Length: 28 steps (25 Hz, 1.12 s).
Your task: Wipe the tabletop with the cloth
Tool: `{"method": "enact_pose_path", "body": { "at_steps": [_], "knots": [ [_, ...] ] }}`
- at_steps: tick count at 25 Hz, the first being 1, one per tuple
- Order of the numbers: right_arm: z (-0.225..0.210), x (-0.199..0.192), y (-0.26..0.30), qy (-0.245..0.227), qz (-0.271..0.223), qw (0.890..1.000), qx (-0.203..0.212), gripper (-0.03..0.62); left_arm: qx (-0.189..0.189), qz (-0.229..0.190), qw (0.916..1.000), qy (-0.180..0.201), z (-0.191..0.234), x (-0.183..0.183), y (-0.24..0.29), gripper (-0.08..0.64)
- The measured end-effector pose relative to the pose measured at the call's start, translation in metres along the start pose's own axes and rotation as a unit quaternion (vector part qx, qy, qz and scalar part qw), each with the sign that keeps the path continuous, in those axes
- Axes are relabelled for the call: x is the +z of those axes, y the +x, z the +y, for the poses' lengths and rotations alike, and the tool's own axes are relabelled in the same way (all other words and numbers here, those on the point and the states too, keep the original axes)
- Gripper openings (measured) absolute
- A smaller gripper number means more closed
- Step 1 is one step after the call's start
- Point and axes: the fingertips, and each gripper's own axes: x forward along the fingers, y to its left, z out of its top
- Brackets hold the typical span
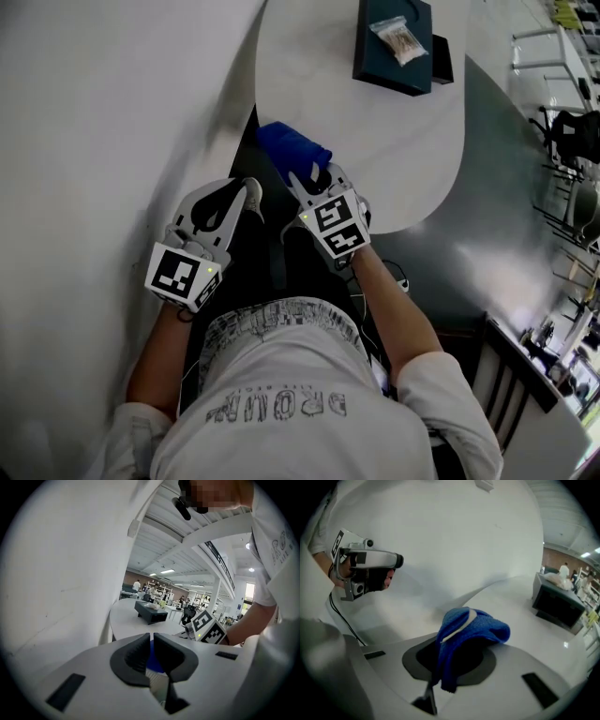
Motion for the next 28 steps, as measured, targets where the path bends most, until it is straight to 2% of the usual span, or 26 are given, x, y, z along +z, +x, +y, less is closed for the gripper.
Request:
{"method": "enact_pose_path", "body": {
  "at_steps": [5,12,19,28],
  "knots": [
    [0.005,-0.025,0.024,-0.002,0.029,1.0,0.009,0.067,0.005,0.003,1.0,-0.003,0.004,-0.005,-0.004,0.04],
    [0.007,-0.02,0.025,-0.002,0.026,0.999,0.023,0.067,0.0,0.012,0.9999,-0.002,0.001,-0.008,0.004,0.04],
    [-0.002,-0.032,0.014,0.013,0.015,1.0,0.014,0.067,-0.029,0.025,0.9991,0.016,-0.024,-0.005,0.03,0.04],
    [-0.04,-0.086,-0.034,0.069,0.008,0.997,-0.02,0.067,-0.091,0.047,0.9937,0.046,-0.083,-0.008,0.078,0.04]
  ]
}}
